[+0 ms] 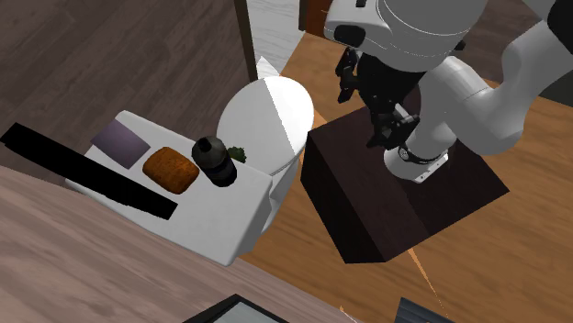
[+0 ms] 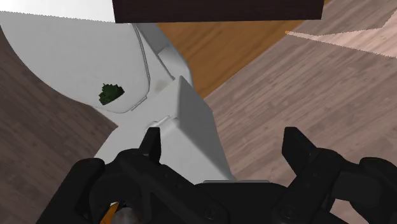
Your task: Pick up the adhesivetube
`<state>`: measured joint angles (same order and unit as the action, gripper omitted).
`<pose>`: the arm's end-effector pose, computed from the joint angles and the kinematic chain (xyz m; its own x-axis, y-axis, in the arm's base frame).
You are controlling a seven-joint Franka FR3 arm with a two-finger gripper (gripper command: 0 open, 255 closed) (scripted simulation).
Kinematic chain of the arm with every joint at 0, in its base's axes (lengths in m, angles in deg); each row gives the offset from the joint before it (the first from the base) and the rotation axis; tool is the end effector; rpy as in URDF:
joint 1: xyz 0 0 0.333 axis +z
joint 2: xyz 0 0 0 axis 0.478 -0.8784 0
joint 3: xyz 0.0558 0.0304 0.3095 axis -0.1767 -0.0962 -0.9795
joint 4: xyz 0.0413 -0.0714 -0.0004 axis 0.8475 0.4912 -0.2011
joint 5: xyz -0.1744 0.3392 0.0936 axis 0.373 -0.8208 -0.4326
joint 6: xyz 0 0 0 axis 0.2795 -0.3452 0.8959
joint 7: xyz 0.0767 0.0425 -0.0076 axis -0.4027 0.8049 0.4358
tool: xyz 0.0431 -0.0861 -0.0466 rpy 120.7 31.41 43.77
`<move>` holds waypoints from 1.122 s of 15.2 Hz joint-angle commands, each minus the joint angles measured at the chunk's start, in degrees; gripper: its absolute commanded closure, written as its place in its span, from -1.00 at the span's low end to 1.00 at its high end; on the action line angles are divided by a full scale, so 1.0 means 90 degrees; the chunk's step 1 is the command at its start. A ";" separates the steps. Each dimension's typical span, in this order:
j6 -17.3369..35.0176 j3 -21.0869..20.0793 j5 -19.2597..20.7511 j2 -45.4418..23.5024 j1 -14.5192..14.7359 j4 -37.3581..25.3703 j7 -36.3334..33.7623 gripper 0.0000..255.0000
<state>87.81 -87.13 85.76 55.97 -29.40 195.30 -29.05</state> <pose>0.3098 -0.0187 0.6177 0.9986 -0.0179 0.0502 -0.0190 -0.9995 0.0232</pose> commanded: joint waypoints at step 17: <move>0.6698 0.2819 -0.1494 -0.0944 0.1018 0.2016 0.2403 -1.00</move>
<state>143.95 -64.32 74.53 49.18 -22.47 213.59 -10.00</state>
